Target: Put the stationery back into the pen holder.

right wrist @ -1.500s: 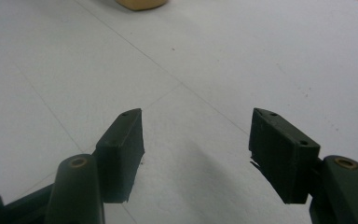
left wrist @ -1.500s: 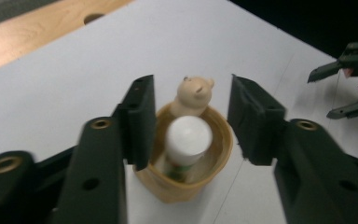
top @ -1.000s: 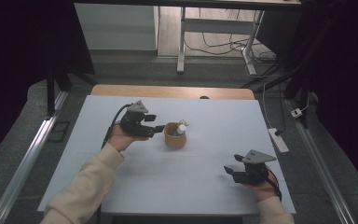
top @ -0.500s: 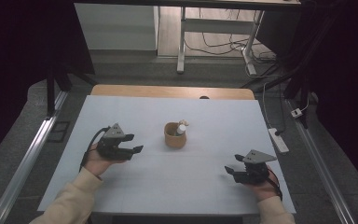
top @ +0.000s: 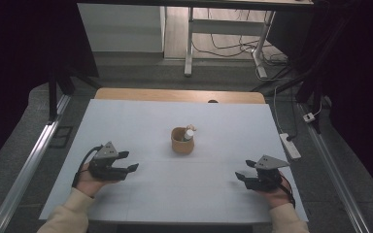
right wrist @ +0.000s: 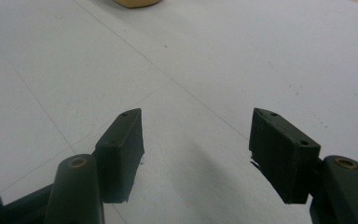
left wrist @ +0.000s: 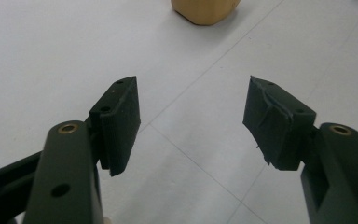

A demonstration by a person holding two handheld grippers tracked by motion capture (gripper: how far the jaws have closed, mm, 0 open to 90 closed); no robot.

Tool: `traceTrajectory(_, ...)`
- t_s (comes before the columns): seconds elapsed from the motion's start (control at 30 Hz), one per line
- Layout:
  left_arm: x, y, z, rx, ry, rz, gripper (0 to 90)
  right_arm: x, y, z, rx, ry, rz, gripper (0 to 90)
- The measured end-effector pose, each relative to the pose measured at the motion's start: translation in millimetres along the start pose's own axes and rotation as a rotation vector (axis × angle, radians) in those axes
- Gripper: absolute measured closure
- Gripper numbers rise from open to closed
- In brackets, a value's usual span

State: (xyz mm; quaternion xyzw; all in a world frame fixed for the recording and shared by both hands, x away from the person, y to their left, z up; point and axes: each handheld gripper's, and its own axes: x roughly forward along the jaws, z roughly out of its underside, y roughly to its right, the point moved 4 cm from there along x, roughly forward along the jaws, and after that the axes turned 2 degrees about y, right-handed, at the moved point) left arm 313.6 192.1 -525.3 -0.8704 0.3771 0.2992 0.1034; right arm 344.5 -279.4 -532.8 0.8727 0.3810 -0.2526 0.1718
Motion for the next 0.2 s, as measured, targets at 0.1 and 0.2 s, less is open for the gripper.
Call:
traceTrajectory(0.1, -0.2, 1.1, -0.1, 0.010, 0.001, -0.001, 35.6, -0.7, -0.2, -1.2, 0.000, 0.008, 0.004, 34.6)
traceTrajectory(0.2, -0.2, 1.5, 0.1, 0.014, 0.001, -0.003, 35.2, -1.0, -0.1, -1.6, -0.001, 0.012, 0.001, 34.5)
